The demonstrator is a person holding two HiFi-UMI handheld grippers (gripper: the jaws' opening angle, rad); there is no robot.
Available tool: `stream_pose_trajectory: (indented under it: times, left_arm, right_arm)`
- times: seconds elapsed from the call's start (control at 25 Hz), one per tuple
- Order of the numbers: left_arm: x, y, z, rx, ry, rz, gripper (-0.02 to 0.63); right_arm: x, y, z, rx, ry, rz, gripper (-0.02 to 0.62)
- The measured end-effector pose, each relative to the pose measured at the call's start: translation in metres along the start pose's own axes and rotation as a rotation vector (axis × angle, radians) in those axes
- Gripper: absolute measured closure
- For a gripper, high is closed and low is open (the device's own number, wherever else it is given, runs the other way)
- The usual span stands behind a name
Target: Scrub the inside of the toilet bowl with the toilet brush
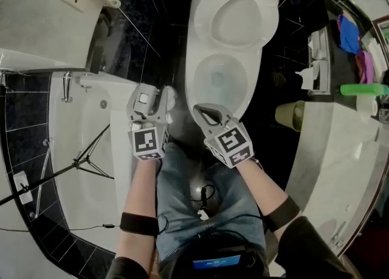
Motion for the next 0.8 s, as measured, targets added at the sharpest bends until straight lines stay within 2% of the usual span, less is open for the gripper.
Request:
stream_pose_trajectory:
  times: [0.08, 0.16, 0.24, 0.4, 0.8]
  left_arm:
    - [-0.011, -0.028, 0.016, -0.012, 0.000, 0.013, 0.357]
    - [-0.020, -0.052, 0.029, 0.010, 0.001, 0.023, 0.357]
    - [-0.031, -0.077, 0.041, 0.030, 0.000, 0.017, 0.357]
    - [-0.053, -0.124, 0.059, 0.013, -0.025, 0.009, 0.357]
    - [-0.099, -0.223, 0.090, 0.055, -0.027, 0.013, 0.357]
  right_arm:
    - [-0.024, -0.019, -0.006, -0.012, -0.005, 0.002, 0.591]
    - [-0.047, -0.039, -0.010, -0.028, -0.014, 0.006, 0.591]
    - [-0.071, -0.059, -0.013, -0.020, -0.015, 0.015, 0.591]
    - [-0.114, -0.095, -0.019, 0.000, -0.014, 0.024, 0.591]
    - [-0.180, -0.159, -0.030, -0.017, -0.036, 0.017, 0.591]
Point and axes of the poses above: the fingertips, and each gripper's own axes: x backward along the fingers, z to its left, y out of its top, the point moved 2 cm from there along x, backward along the fingers, and after that the axes turned 13 degrees about x, right-handed, at the moved point
